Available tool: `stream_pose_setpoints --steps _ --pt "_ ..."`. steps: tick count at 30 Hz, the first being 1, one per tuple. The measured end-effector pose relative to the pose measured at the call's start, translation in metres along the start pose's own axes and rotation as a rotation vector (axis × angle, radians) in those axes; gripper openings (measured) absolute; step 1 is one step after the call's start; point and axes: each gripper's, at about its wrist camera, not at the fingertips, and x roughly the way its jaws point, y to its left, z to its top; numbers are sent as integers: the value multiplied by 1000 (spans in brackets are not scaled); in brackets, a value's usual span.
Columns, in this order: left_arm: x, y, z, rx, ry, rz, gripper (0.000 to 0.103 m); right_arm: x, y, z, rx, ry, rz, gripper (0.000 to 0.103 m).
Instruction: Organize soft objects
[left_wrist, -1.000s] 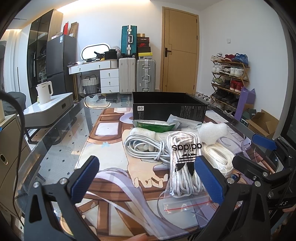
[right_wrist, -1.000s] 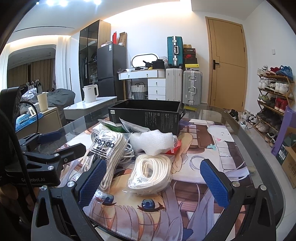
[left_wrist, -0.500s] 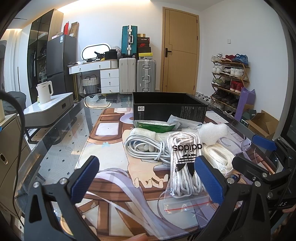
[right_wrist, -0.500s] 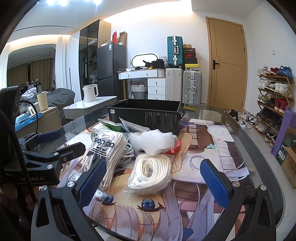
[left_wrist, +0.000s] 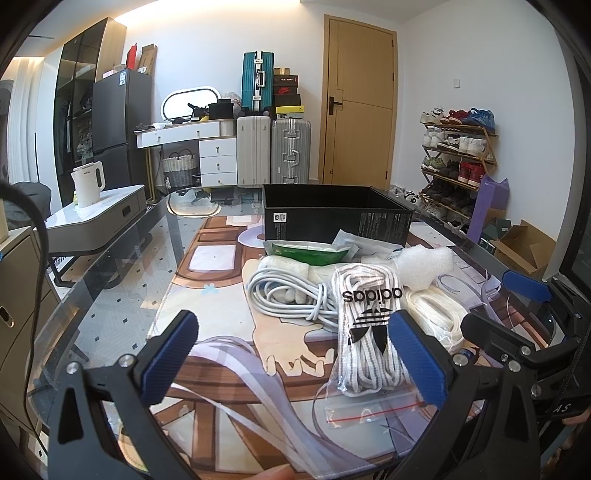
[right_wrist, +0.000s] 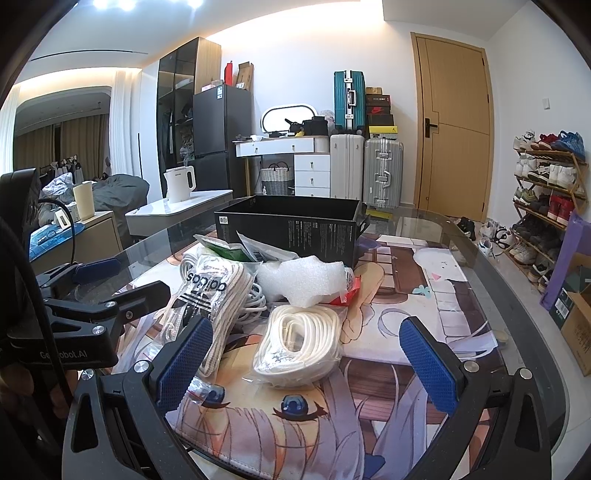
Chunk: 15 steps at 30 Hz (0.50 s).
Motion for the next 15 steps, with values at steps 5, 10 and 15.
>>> stream_pose_setpoints --steps 5,10,15 --pt "0 1 2 -7 -4 -2 103 3 -3 -2 2 15 -4 103" --pt "5 2 0 -8 -6 -6 103 9 -3 -1 0 29 -3 103" --pt "8 2 1 -11 -4 -19 103 18 -4 -1 -2 53 -7 103"
